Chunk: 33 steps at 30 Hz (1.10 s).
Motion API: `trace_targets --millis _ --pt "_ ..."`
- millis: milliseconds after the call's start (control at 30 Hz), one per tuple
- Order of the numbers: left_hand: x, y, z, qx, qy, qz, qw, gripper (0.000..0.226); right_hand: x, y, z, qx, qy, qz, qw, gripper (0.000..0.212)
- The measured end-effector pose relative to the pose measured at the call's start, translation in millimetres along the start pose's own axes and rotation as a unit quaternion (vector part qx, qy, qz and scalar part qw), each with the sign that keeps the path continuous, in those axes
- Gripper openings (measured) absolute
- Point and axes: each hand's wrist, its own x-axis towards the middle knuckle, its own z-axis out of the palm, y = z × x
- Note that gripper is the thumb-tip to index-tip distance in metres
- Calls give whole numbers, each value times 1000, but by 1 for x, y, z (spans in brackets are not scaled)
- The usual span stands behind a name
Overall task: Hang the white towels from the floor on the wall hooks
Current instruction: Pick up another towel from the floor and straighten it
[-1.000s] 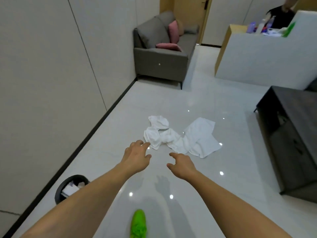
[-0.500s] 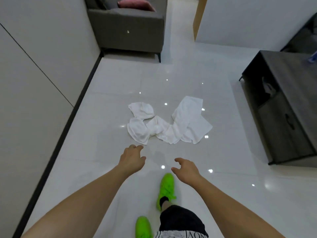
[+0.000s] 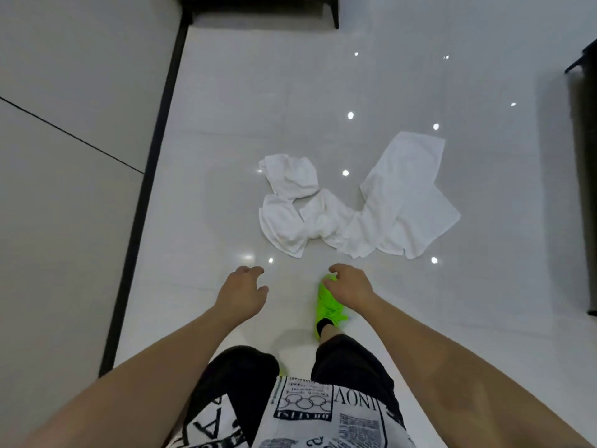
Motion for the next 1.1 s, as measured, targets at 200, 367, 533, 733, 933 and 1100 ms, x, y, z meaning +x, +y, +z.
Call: trace_targets --millis 200,367,533,733,933,1100 --pt "88 12 4 1 -51 1 999 47 98 -11 3 93 -19 62 993 48" --pt "203 -14 43 17 -90 9 996 45 211 -7 63 259 -7 175 950 38" --pt "325 -65 92 32 -129 5 991 45 331 8 141 382 4 248 890 28" --pt "466 -129 158 102 -171 46 979 45 462 41 247 461 40 321 826 24" --pt "540 -160 188 150 -183 81 968 44 536 49 295 497 156 370 769 14" --pt "538 -150 175 158 -188 87 966 42 537 38 284 573 162 375 711 16"
